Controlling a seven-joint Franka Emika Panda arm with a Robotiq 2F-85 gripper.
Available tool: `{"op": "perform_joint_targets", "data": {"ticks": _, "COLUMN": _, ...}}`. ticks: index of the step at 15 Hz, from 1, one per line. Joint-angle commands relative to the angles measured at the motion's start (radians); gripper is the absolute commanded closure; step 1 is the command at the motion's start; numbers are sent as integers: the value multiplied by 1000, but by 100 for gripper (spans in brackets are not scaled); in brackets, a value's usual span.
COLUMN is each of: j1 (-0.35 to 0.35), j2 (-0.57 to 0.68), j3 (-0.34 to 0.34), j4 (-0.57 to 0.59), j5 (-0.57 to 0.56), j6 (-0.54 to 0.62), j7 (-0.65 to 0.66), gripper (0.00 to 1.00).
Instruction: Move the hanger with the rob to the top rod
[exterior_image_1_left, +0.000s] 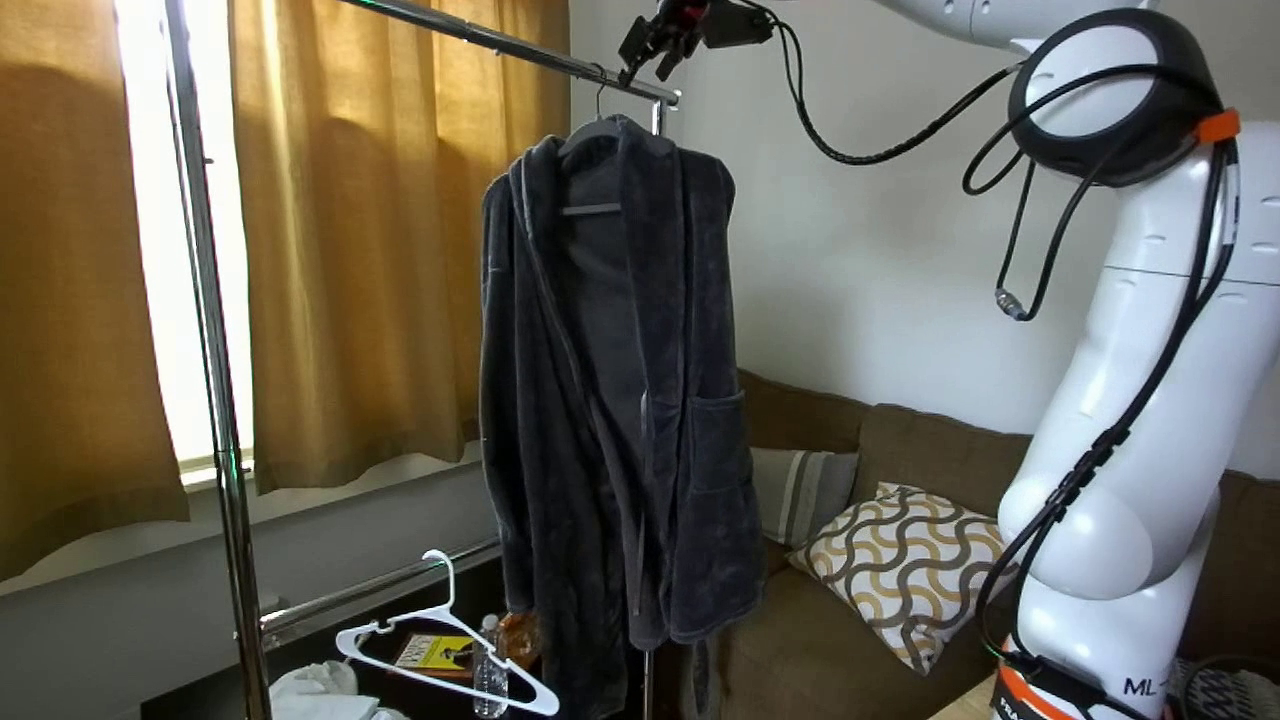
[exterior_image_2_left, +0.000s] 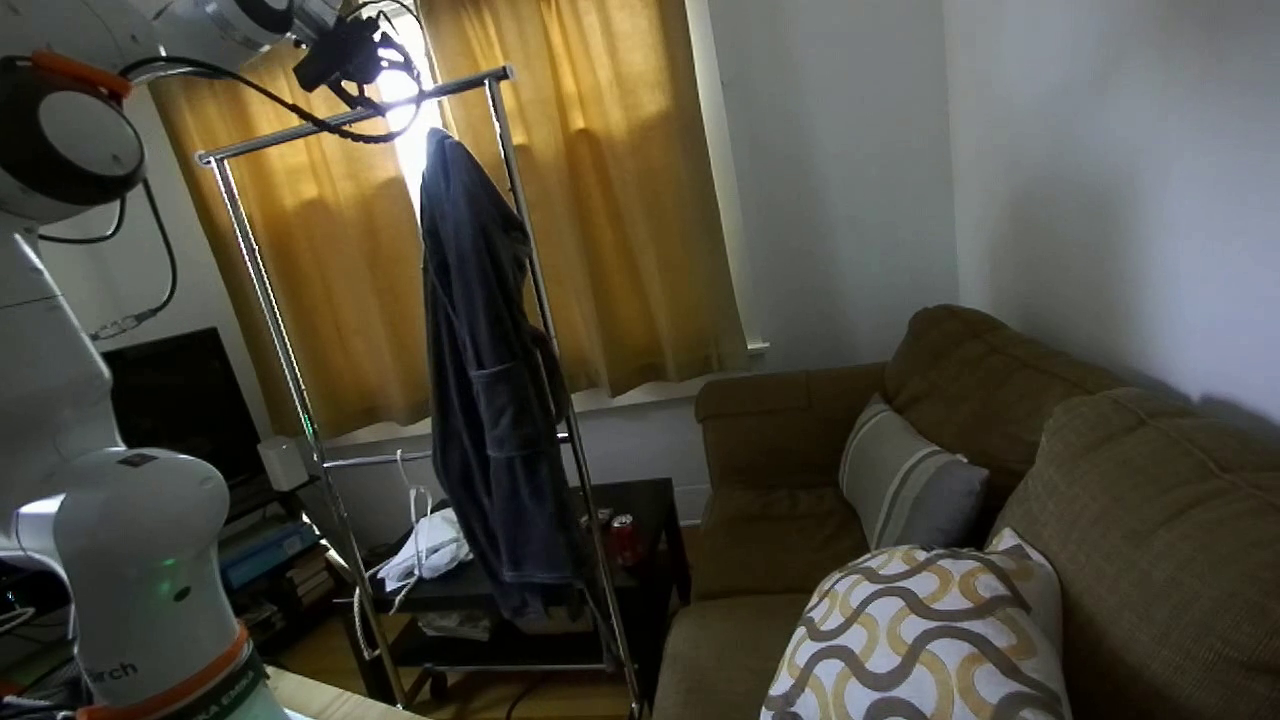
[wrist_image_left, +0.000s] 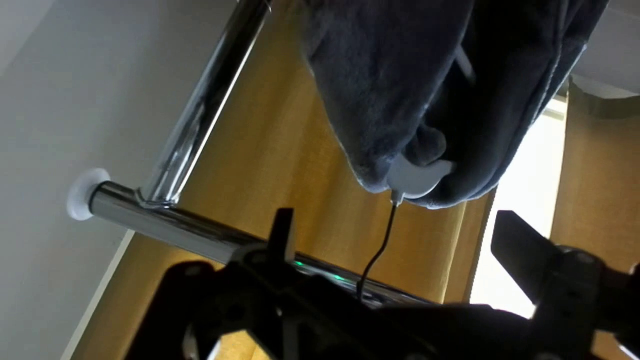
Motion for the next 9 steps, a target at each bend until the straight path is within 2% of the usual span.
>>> {"op": "perform_joint_targets", "data": {"ticks": 1, "j1": -12, "j2": -120, "j3": -24, "j4": -69, "j5": 14, "j6": -131, "j7": -34, "gripper": 0}}
{"op": "perform_joint_targets", "data": {"ticks": 4, "j1": -16, "j2": -193, "j3": -46, "j4": -129, "j5": 18, "j6": -162, "j7": -4, "gripper": 0}}
{"op": "perform_joint_targets", "data": {"ticks": 5, "j1": -10, "j2": -120, "j3": -33, "j4": -36, "j5": 1, "j6": -153, "j7": -14, "gripper": 0}}
{"op": "perform_joint_targets", "data": {"ticks": 9, "j1": -11, "j2": -165, "j3": -45, "j4": -89, "j5": 1, "j6": -153, "j7": -11, "gripper": 0}}
